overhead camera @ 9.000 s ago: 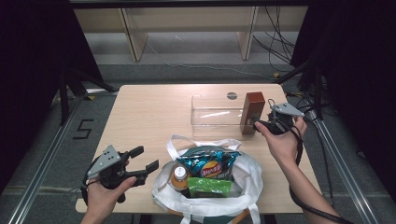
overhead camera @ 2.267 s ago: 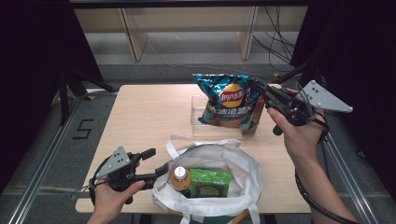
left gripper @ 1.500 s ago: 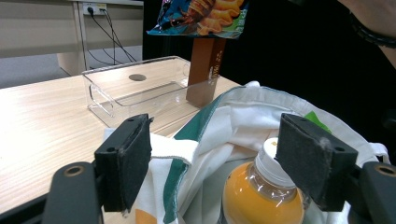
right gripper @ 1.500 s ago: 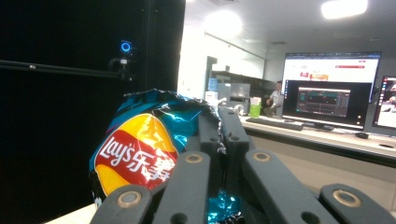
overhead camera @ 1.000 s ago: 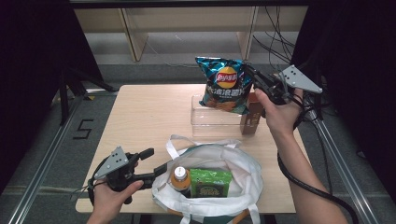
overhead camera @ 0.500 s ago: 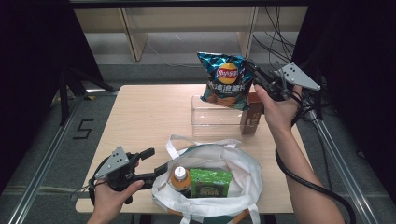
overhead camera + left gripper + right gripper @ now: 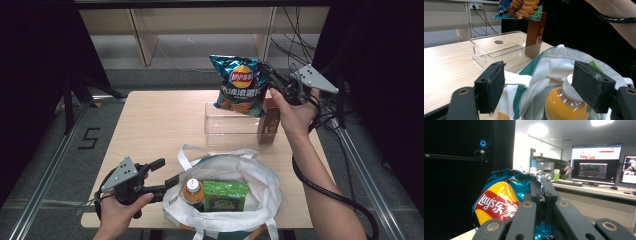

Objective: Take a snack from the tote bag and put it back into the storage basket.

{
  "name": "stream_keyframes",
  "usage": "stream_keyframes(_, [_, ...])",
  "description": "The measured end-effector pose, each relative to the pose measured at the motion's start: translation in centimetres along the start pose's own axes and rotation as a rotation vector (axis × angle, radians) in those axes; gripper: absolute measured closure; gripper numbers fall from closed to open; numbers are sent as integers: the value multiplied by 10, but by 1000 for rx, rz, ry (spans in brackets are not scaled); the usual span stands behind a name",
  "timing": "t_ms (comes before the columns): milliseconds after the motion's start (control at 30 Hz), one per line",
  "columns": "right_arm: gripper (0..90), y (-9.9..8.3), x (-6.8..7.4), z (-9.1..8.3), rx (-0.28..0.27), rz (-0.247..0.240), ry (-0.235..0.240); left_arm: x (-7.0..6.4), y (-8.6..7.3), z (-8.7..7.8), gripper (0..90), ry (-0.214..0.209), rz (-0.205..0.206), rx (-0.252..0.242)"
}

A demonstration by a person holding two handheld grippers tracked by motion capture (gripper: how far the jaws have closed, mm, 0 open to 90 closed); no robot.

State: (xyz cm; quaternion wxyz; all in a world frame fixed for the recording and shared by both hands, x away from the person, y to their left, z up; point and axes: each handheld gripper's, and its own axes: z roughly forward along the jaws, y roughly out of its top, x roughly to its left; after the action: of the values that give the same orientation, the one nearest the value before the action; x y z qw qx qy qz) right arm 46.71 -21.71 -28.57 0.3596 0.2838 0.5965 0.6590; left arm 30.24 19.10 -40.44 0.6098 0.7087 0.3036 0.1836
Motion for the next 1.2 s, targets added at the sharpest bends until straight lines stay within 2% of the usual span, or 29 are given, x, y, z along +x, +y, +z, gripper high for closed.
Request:
stream_keyframes(33, [900, 0, -1, 1, -1, -8, 2, 1, 0, 0, 257, 3, 15, 0])
stream_keyframes(67, [900, 0, -1, 2, -4, -3, 0, -3, -1, 0, 257, -14, -44, 7])
stream_keyframes(100, [900, 0, -1, 2, 1, 11, 0, -4, -1, 0, 257, -18, -50, 10])
stream_keyframes(133, [900, -1, 0, 3, -4, 19, 2, 1, 0, 0, 257, 9, 13, -1])
stream_keyframes(167, [900, -1, -1, 4, -10, 10, -6, 0, 0, 0, 257, 8, 0, 5])
stream_keyframes(200, [900, -1, -2, 4, -10, 4, -8, 1, 1, 0, 257, 6, 18, 2])
stream_keyframes(267, [900, 0, 0, 4, 0, 17, 4, 1, 0, 0, 257, 8, 14, 2])
stream_keyframes(300, [900, 0, 0, 5, -1, 12, 6, 0, 0, 0, 257, 8, -1, 5])
stream_keyframes(333, [900, 0, 0, 6, -9, 4, 4, 0, 0, 0, 257, 2, 5, 3])
stream_keyframes(367, [900, 0, 1, 6, -7, 17, 10, -4, -1, -1, 257, -18, -57, 10])
stream_keyframes(433, [900, 0, 2, 9, -17, 19, 8, -4, 0, -1, 257, -13, -45, 6])
stream_keyframes(600, [900, 1, 3, 12, -1, 18, 13, -4, -1, 0, 257, -10, -64, 9])
stream_keyframes(667, [900, 2, 3, 14, -9, 15, 13, -3, 0, 0, 257, -16, -48, 9])
stream_keyframes(800, [900, 3, 1, 17, -6, 9, 10, -4, 0, 0, 256, -16, -49, 7])
stream_keyframes(1133, [900, 6, 2, 25, -7, 30, 18, -4, 0, -1, 257, -13, -55, 6])
stream_keyframes(1200, [900, 6, 2, 27, -10, 20, 17, -3, 0, -1, 256, -13, -51, 6])
